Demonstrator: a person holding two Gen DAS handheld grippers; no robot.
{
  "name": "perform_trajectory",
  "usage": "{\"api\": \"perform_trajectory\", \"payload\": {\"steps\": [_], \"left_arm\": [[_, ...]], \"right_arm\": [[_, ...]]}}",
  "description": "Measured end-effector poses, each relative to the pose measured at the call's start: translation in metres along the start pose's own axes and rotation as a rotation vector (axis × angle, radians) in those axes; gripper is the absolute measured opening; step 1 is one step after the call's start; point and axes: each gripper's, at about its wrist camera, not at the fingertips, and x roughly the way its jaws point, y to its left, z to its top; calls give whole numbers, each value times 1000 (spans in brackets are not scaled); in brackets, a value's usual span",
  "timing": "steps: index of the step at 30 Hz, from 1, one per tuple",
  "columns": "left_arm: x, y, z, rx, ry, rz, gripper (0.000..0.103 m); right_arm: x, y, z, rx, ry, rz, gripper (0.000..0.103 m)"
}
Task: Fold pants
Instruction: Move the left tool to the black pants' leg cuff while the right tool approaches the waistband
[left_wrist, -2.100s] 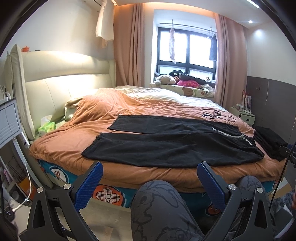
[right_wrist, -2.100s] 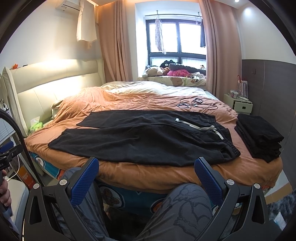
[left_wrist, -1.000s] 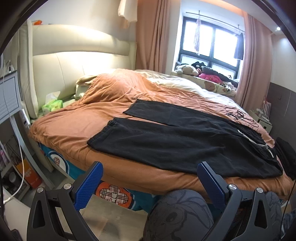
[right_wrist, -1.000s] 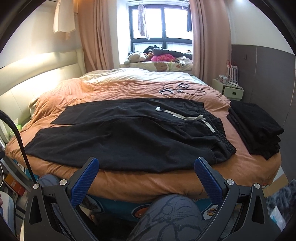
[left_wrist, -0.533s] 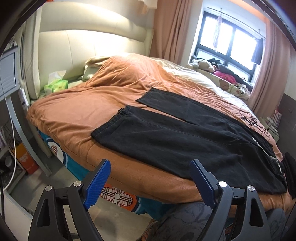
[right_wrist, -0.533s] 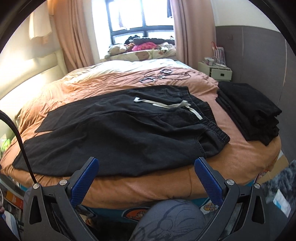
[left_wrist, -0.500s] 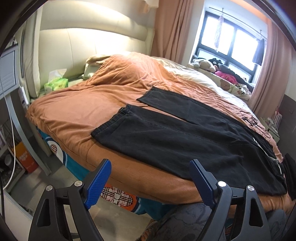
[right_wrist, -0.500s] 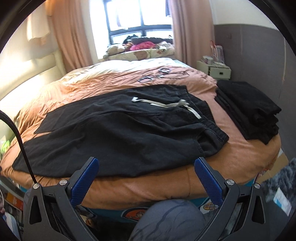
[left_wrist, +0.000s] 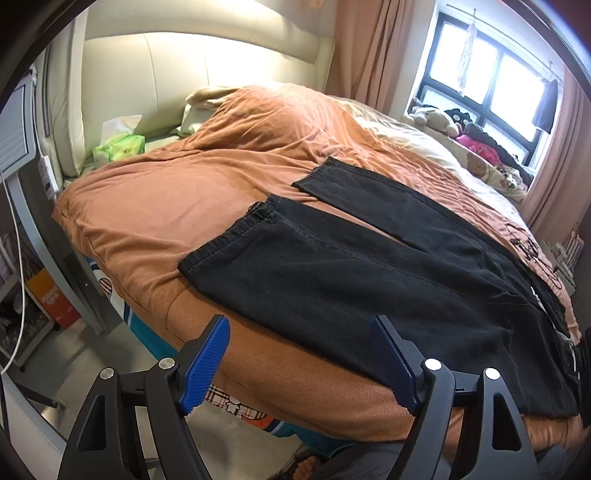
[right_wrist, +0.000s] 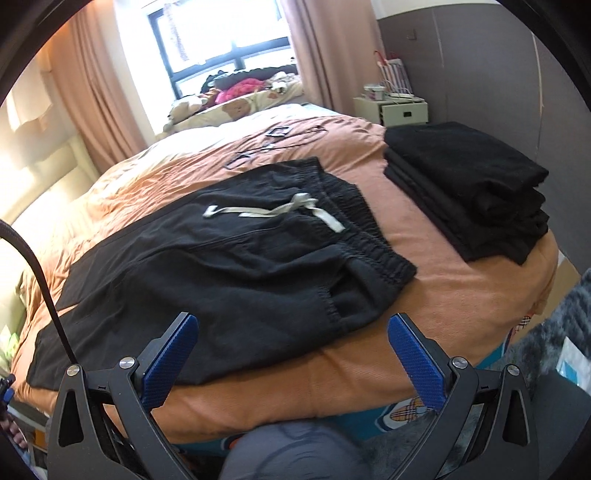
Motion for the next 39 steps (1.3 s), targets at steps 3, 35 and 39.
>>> {"api": "perform_trajectory", "payload": {"steps": [3,35,39], "left_arm": [[12,0,4,-12,20,-7,74],[90,48,-4,-230,200,-31,55],[100,54,4,-258,175,-31,55]], "right_arm": [[8,-12,2,20,10,3,100],[87,-87,23,162,227,34,73],[95,-92,25,191,202,53,73]]}}
